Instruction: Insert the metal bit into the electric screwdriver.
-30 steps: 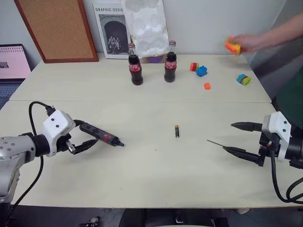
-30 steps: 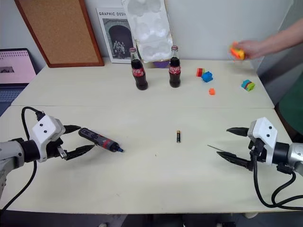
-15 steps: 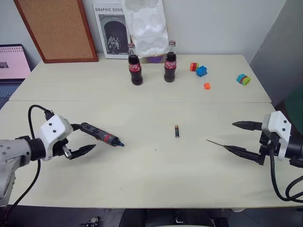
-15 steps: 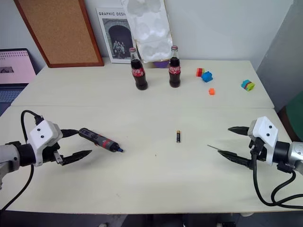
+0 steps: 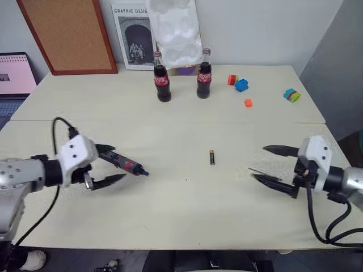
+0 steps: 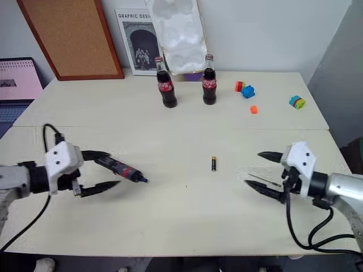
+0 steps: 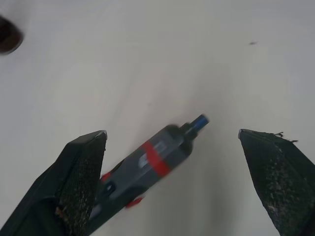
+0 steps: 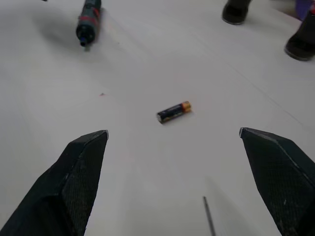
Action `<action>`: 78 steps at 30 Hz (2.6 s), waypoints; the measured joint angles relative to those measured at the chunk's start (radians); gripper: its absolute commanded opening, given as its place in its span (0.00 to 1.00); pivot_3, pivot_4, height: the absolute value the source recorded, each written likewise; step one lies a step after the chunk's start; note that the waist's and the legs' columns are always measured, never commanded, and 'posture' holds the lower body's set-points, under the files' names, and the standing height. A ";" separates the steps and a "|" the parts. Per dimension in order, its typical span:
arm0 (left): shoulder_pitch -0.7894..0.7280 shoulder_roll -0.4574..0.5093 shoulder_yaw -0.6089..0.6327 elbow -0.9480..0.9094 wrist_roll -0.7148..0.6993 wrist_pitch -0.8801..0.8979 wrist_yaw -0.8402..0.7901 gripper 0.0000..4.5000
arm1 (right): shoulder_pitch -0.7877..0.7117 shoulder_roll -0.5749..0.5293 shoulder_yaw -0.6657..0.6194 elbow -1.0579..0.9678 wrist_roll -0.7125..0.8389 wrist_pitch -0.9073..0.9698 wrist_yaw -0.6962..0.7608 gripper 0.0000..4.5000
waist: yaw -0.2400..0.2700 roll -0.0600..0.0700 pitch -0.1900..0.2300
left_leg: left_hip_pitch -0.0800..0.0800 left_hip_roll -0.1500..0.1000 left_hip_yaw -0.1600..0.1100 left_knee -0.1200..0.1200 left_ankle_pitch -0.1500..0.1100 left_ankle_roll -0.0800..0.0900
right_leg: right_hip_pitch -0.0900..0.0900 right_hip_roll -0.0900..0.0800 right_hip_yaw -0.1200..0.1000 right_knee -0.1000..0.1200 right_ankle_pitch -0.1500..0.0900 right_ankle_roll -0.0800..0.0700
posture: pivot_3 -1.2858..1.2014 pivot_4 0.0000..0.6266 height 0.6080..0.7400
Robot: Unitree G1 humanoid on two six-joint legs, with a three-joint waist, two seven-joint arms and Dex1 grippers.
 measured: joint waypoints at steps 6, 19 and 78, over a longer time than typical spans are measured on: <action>-0.075 -0.004 -0.094 -0.038 -0.006 0.001 -0.011 0.99 | -0.117 0.142 0.250 -0.012 -0.110 0.148 -0.232 1.00 | -0.009 0.000 0.000 | 0.000 0.000 0.000 0.001 0.000 0.000 | -0.001 0.000 0.001 0.002 0.001 0.001 | 0.52 0.24 1.00; -0.166 -0.053 -0.249 -0.069 -0.006 -0.004 -0.045 0.99 | -0.336 0.438 0.529 0.293 -0.357 0.244 -0.495 1.00 | -0.020 0.000 0.000 | -0.015 -0.001 -0.001 0.003 0.000 0.000 | -0.014 0.001 0.001 0.003 0.000 0.001 | 0.52 0.24 1.00; -0.517 -0.500 -0.610 0.009 0.121 -0.003 0.065 1.00 | -0.234 0.226 -0.106 0.655 -0.379 0.067 -0.425 0.56 | -0.020 0.003 -0.003 | -0.014 -0.003 0.006 0.005 0.001 0.001 | -0.011 0.003 0.004 0.004 0.002 0.002 | 0.52 0.24 1.00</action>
